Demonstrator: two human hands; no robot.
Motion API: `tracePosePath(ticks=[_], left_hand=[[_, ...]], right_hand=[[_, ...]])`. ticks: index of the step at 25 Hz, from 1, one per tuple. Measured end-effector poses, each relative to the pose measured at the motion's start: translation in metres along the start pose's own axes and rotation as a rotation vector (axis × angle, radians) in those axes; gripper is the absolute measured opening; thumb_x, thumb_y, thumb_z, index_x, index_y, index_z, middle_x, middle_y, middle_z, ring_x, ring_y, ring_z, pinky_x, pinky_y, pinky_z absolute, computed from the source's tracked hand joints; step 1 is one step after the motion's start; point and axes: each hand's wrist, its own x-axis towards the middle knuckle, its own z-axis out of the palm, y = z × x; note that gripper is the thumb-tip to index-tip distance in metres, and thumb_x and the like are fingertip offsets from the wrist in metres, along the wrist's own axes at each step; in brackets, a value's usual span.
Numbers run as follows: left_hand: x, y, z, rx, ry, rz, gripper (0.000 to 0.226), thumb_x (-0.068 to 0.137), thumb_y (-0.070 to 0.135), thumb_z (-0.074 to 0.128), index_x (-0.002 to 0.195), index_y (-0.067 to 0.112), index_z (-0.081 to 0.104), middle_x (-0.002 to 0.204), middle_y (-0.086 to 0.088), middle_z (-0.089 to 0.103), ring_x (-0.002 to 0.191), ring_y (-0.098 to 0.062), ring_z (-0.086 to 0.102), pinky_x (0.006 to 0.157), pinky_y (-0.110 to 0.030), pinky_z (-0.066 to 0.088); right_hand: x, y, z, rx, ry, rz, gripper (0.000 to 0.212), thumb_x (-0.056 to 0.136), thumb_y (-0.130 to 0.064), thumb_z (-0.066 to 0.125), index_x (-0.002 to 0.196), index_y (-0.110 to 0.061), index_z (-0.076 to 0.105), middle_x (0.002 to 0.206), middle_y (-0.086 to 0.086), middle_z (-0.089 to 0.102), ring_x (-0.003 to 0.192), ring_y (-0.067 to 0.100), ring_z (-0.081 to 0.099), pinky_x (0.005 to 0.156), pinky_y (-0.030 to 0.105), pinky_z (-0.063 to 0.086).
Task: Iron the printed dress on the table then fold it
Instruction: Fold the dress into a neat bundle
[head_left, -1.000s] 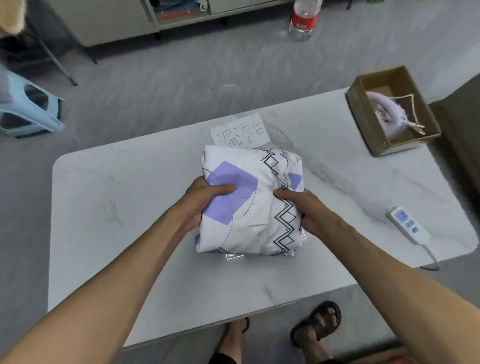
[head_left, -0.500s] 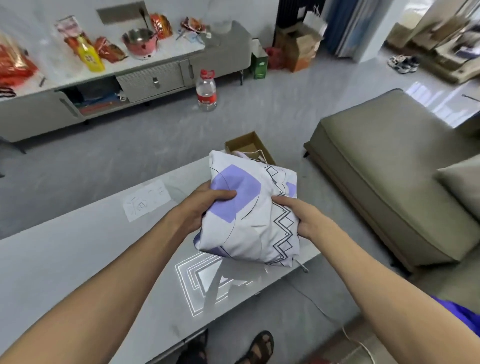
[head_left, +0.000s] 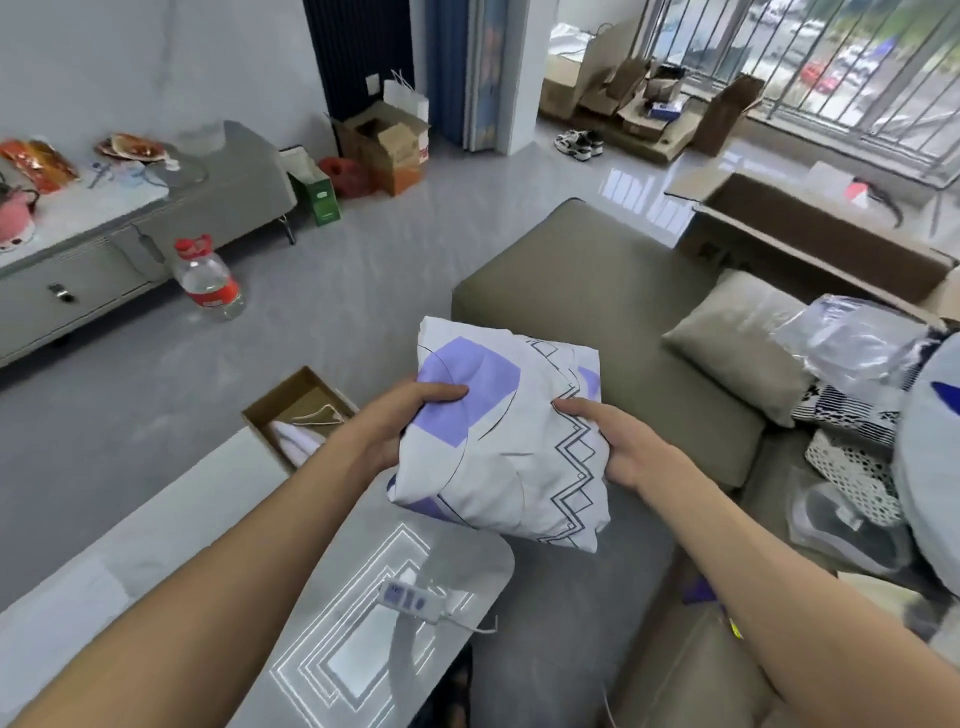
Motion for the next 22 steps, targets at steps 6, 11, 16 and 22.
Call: tracePosePath(ticks=[6,11,16,22], left_hand=[[0.098,0.037,0.072,0.074,-0.073,-0.088,0.05,0.078,0.012,0.076,0.126,0.005,0.061,0.119,-0.021,0.066,0.109,-0.04,0.064,0.098,-0.056,0.047],[0.155,0.04,0.141,0.105,-0.047,-0.042,0.045,0.081,0.009,0.073,0.124,0.004,0.061,0.116,-0.022,0.067,0.107,-0.04,0.065,0.098,-0.057,0.047],[0.214,0.047,0.186,0.203,-0.076,-0.036,0.045,0.08,0.012,0.074,0.124,0.005,0.063,0.12,-0.02,0.066,0.111,-0.039,0.064,0.1,-0.056,0.046],[0.264,0.072,0.226,0.284,-0.101,-0.033,0.041,0.082,0.012,0.072,0.121,0.003,0.065,0.12,-0.02,0.066,0.112,-0.039,0.063,0.101,-0.054,0.046]], right_hand=[[0.026,-0.061,-0.08,0.067,0.135,-0.03,0.05,0.071,-0.017,0.08,0.118,-0.006,0.066,0.111,0.015,0.07,0.103,0.033,0.067,0.098,0.048,0.048],[0.046,-0.103,-0.15,0.1,0.134,-0.041,0.039,0.074,-0.013,0.077,0.112,-0.006,0.068,0.106,0.016,0.071,0.098,0.033,0.069,0.094,0.048,0.05],[0.061,-0.134,-0.204,0.156,0.144,-0.092,0.025,0.078,-0.008,0.073,0.103,-0.006,0.07,0.098,0.015,0.073,0.086,0.031,0.072,0.076,0.04,0.056],[0.087,-0.174,-0.244,0.203,0.16,-0.175,0.035,0.074,-0.006,0.075,0.108,-0.003,0.068,0.1,0.016,0.073,0.088,0.033,0.071,0.078,0.042,0.057]])
